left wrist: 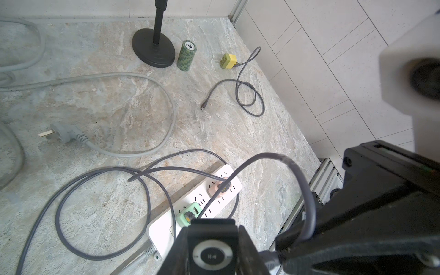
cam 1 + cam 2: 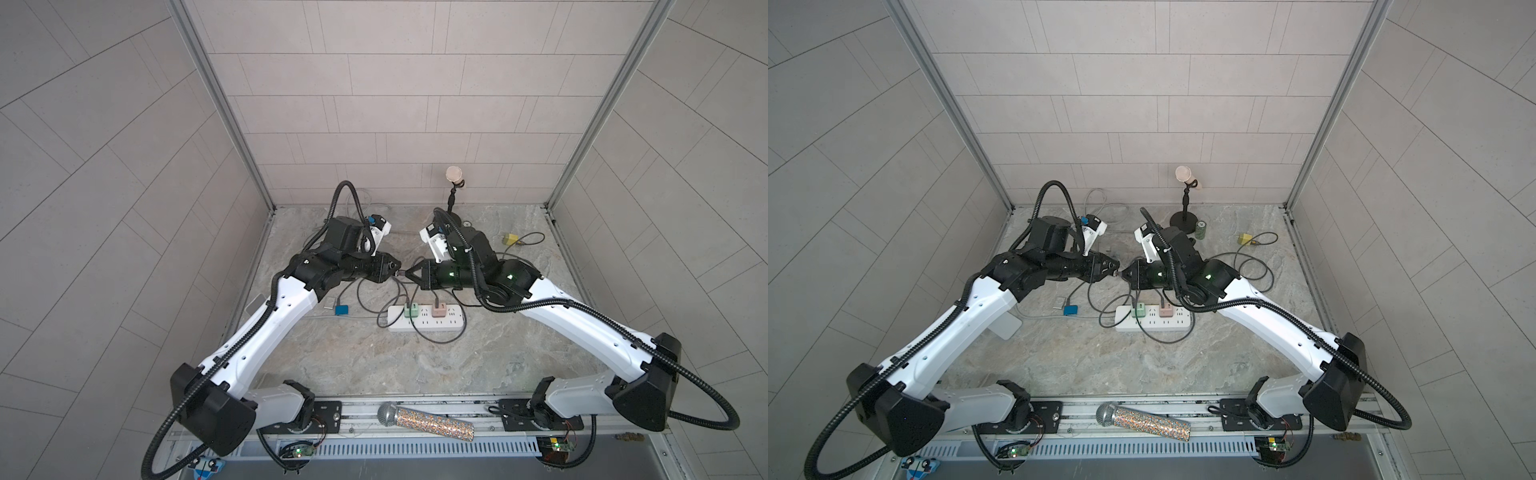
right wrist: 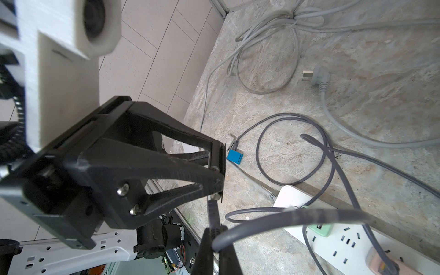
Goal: Charge mp3
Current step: Insert the charging cable into the MP3 player.
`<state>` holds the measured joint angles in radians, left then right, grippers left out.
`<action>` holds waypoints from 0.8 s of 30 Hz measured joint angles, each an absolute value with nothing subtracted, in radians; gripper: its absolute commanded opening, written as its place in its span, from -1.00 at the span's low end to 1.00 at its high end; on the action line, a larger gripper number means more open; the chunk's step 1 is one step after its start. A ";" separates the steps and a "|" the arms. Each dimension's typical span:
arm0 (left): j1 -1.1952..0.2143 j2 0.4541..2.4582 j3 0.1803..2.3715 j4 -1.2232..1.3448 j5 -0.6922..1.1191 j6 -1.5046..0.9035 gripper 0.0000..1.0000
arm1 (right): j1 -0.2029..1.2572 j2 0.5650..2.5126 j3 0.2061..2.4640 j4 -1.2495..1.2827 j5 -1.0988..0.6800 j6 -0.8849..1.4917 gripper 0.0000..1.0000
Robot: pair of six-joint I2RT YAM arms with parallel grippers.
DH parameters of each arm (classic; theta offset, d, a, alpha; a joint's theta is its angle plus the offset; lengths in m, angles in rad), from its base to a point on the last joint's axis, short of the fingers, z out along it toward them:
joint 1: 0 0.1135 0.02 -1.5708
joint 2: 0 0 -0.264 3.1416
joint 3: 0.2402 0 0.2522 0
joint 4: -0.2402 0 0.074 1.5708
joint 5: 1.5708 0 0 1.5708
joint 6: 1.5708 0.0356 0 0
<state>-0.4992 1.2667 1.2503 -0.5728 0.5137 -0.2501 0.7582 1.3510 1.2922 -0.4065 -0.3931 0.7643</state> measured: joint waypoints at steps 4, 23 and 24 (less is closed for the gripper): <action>-0.500 1.266 1.249 -0.573 0.513 -0.251 -1.00 | 0.758 1.351 1.287 -0.404 -0.392 0.764 -1.00; -0.517 1.266 1.230 -0.542 0.485 -0.282 -1.00 | 0.754 1.364 1.275 -0.389 -0.379 0.760 -1.00; -0.517 1.266 1.230 -0.541 0.485 -0.284 -1.00 | 0.754 1.365 1.275 -0.389 -0.377 0.760 -1.00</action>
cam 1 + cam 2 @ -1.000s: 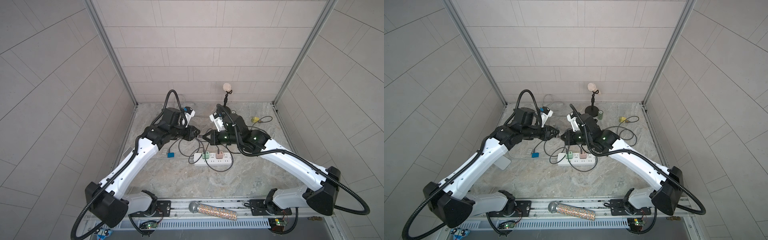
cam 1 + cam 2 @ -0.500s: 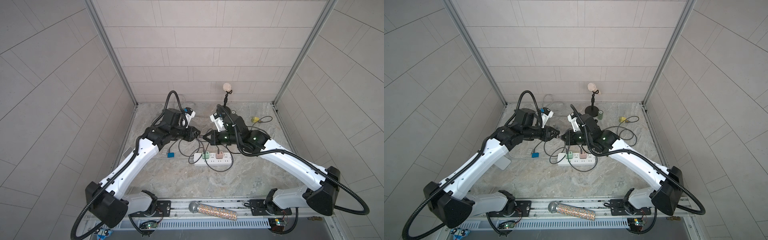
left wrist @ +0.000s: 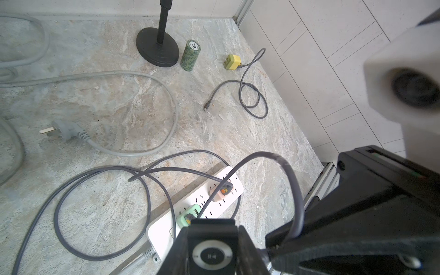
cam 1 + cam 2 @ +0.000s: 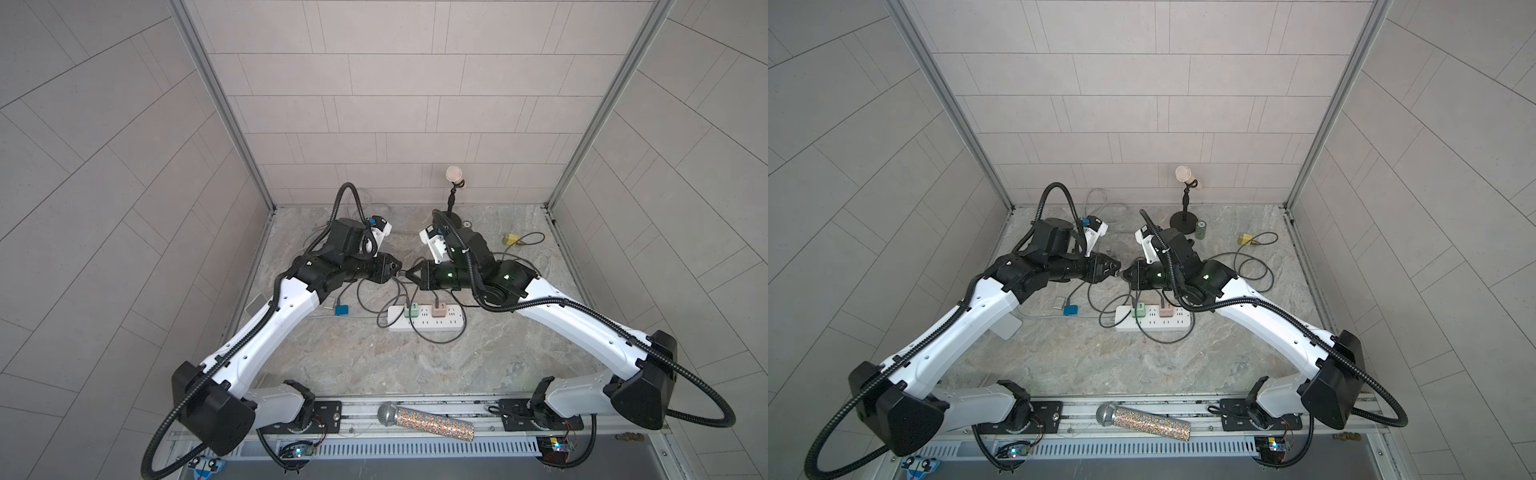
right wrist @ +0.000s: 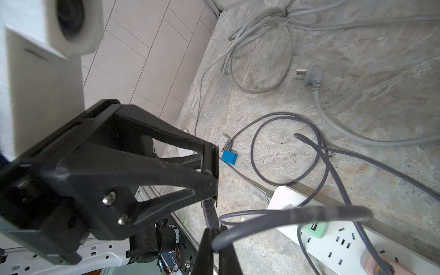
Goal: Charge mp3
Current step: Insert the charging cable into the MP3 player.
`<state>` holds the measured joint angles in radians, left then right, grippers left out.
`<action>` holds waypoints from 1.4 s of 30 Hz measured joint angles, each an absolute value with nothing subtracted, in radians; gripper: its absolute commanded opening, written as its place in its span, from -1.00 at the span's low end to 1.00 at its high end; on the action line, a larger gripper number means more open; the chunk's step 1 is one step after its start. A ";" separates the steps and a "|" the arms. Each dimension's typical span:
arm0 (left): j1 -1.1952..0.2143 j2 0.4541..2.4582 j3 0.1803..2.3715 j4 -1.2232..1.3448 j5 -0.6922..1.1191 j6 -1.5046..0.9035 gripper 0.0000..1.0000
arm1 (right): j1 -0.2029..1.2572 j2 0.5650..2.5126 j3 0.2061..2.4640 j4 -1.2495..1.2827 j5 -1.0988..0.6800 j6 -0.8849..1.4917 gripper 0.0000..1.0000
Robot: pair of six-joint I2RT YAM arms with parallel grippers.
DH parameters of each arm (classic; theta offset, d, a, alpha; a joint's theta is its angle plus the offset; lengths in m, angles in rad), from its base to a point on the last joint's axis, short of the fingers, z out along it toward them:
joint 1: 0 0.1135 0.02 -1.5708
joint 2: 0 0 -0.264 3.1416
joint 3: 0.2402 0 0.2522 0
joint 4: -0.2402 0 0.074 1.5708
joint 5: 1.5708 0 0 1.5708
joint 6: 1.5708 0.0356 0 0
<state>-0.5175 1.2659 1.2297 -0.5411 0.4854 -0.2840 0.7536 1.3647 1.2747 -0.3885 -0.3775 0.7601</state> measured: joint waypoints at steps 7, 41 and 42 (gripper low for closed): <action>-0.523 1.267 1.218 -0.528 0.467 -0.296 -1.00 | 0.754 1.380 1.275 -0.385 -0.368 0.761 -1.00; -0.313 1.495 1.217 -0.618 0.435 -0.395 -1.00 | 0.653 1.044 1.157 -0.593 -0.231 0.807 0.99; -0.288 1.534 1.242 -0.653 0.402 -0.393 -1.00 | 0.593 1.038 1.156 -0.631 -0.229 0.793 0.99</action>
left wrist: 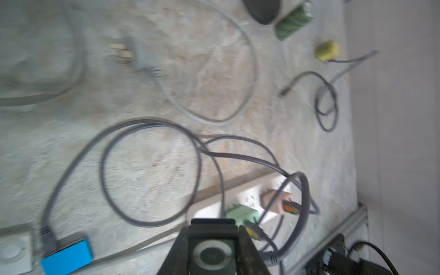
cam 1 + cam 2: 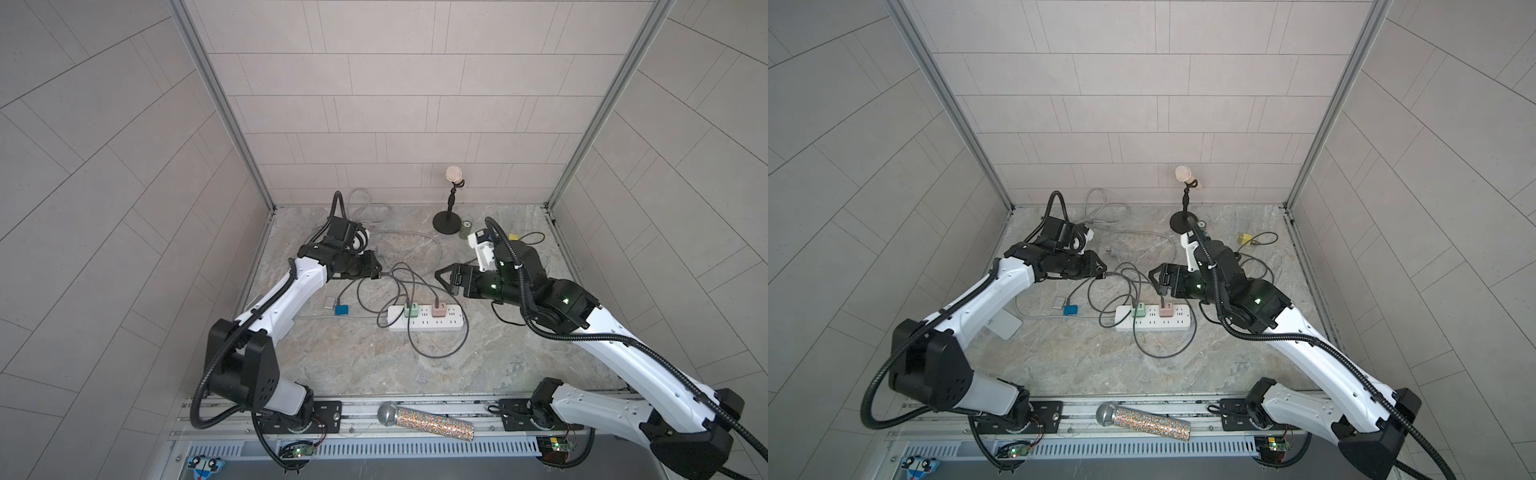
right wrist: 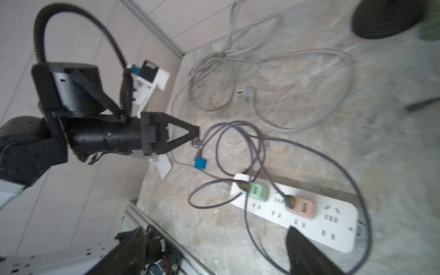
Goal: Charge mp3
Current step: Place the MP3 player at the center of the board, then pick up the plug from the center of the board.
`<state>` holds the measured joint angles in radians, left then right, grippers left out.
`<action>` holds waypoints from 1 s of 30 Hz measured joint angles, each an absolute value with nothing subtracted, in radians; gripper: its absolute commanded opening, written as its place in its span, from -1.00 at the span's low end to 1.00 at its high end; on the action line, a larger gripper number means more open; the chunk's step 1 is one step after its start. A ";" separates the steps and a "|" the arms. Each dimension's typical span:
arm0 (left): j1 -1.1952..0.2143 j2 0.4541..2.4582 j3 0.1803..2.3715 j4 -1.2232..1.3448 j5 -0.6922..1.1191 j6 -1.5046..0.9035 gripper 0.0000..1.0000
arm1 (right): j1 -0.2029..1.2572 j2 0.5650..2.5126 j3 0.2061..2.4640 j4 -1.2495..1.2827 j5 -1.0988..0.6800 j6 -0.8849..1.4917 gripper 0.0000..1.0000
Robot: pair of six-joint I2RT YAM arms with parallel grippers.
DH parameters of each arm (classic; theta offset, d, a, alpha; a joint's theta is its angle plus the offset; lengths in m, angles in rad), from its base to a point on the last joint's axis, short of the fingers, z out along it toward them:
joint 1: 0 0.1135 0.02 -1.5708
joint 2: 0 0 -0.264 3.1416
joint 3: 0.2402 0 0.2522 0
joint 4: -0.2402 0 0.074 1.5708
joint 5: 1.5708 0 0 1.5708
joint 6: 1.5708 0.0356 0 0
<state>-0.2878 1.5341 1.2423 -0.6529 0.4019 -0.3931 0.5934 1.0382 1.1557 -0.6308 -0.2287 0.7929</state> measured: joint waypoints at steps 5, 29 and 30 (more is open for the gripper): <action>-0.196 1.758 1.388 -0.762 0.272 -0.382 -0.86 | 0.219 1.113 1.205 -0.806 -0.149 0.656 0.99; -0.164 1.739 1.470 -0.687 0.271 -0.385 0.30 | -0.178 2.347 2.457 -1.087 -0.147 0.211 0.66; -0.164 1.715 1.464 -0.682 0.284 -0.385 0.30 | -0.176 2.377 2.464 -1.099 -0.150 0.187 0.65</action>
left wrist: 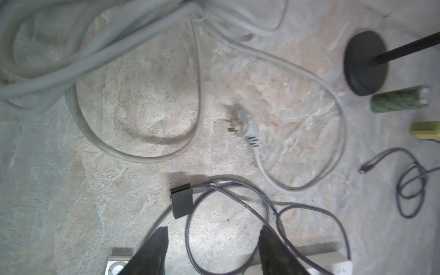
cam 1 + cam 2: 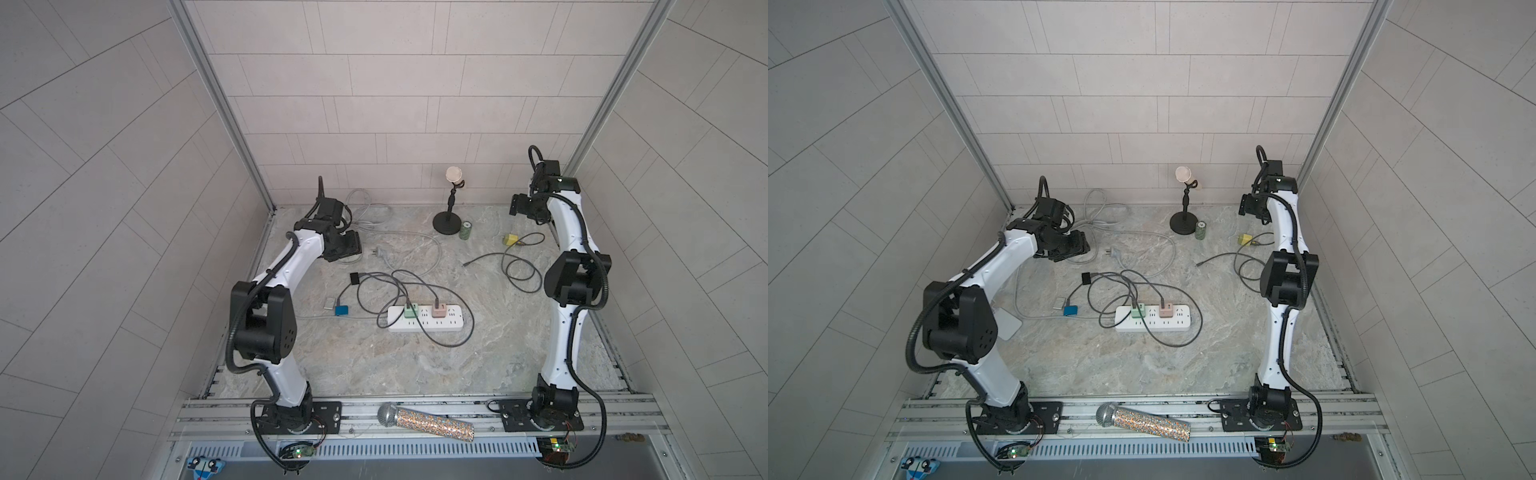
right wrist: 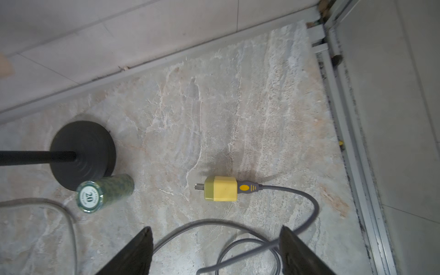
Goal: Charge mp3
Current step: Pick up the plug from the center of the board.
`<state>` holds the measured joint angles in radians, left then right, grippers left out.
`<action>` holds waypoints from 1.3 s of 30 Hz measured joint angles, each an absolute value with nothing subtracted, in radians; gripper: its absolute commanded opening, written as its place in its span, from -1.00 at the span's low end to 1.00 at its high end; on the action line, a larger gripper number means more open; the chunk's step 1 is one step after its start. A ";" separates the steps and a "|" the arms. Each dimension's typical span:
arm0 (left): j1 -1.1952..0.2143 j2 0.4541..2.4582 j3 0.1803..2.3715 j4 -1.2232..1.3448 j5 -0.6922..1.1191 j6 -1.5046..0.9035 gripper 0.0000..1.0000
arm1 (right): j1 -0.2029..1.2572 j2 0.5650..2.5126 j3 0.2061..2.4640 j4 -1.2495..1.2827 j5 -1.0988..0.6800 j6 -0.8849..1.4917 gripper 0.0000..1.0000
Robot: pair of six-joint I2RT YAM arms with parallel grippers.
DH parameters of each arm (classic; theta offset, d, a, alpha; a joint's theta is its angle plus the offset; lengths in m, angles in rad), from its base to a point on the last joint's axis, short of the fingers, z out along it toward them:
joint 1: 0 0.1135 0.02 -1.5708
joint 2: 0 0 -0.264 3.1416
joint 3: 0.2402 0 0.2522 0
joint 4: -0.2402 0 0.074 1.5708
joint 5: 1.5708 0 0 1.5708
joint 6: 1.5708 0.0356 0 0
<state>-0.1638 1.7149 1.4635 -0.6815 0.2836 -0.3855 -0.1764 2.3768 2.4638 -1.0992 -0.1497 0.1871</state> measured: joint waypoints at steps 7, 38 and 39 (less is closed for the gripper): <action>-0.162 1.642 1.448 -0.679 0.335 -0.385 0.30 | -0.168 2.447 2.404 -1.146 -0.142 0.052 0.65; -0.135 1.641 1.414 -0.685 0.382 -0.384 0.17 | -0.166 2.599 2.539 -1.088 -0.134 -0.006 0.40; -0.134 1.641 1.413 -0.685 0.384 -0.385 0.17 | -0.166 2.601 2.540 -1.087 -0.133 -0.006 0.38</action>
<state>-0.1337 1.6413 1.4132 -0.6853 0.3836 -0.3847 -0.1661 2.6011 2.5397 -1.0870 -0.1326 -0.0063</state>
